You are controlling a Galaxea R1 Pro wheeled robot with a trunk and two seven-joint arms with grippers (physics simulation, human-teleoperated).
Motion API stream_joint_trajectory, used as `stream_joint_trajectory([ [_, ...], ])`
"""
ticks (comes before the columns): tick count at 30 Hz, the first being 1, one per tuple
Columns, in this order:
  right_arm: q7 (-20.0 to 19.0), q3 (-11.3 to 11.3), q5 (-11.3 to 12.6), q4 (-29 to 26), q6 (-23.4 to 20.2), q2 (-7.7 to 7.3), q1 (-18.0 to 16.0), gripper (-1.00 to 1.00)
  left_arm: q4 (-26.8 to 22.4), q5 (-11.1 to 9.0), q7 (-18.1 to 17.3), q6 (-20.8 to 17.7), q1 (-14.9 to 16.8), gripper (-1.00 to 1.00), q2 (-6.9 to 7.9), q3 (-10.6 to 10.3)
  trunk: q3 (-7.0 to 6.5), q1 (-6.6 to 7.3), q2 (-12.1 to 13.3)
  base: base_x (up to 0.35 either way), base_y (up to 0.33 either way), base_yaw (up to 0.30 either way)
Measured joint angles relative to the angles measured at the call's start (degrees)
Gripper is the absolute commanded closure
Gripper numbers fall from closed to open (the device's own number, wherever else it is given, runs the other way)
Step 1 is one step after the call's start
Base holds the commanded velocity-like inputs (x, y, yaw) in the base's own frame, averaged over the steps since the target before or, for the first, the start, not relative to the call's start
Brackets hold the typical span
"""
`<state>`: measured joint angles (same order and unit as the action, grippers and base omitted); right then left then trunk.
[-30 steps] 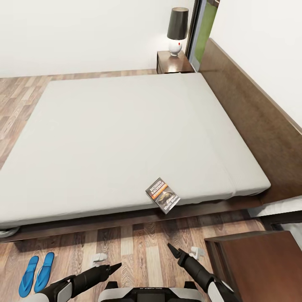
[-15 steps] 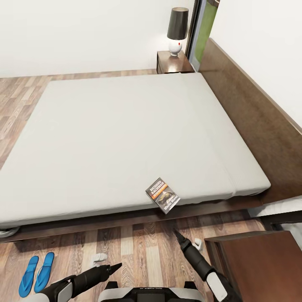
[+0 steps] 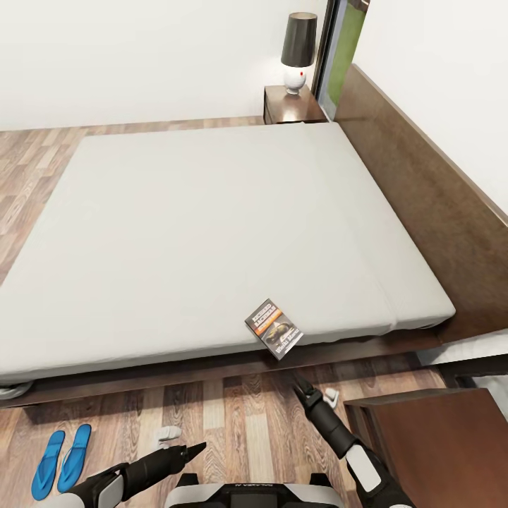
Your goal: In the bedroom, move the book from the bed onto either nightstand, and place the two sandals side by side next to the bed.
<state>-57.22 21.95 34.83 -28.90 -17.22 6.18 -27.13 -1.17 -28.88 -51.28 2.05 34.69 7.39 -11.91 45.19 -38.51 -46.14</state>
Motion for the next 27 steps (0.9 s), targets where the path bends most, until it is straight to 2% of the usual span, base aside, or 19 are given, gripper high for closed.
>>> stream_joint_trajectory([
  [5,-3.3,0.0,0.1,0.0,-0.1,-0.05,0.0,-1.0,0.0,0.0,0.0,0.0,0.0,-1.0,-0.02,0.1,0.0,0.0,0.0,0.0,0.0,0.0],
  [27,-3.9,0.0,0.1,0.0,-0.1,-0.17,0.0,-1.0,0.0,-0.1,0.1,0.0,0.0,-1.0,-0.03,0.1,0.0,0.0,0.0,0.0,0.01,0.0],
])
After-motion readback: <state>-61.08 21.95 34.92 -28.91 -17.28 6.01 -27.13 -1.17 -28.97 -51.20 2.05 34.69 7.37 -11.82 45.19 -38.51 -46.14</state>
